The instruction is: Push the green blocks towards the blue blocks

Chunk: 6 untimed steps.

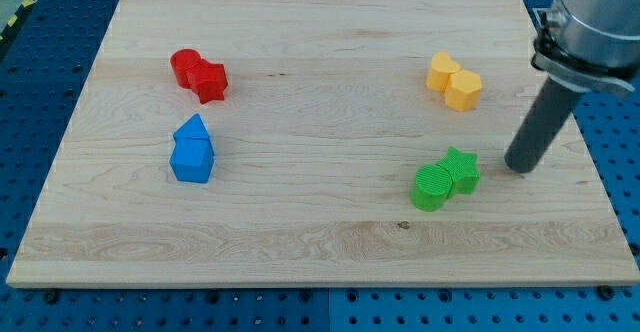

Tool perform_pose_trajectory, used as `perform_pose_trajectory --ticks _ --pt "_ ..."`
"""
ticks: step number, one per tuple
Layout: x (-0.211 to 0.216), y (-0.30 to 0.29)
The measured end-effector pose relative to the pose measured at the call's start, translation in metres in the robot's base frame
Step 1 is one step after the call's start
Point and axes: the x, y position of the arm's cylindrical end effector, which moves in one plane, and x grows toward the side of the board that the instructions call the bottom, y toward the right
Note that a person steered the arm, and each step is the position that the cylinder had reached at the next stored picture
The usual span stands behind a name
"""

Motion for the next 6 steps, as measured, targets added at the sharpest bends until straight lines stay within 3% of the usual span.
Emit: perform_pose_trajectory --ticks 3,6 --pt "0.012 -0.082" --pt "-0.004 -0.211"
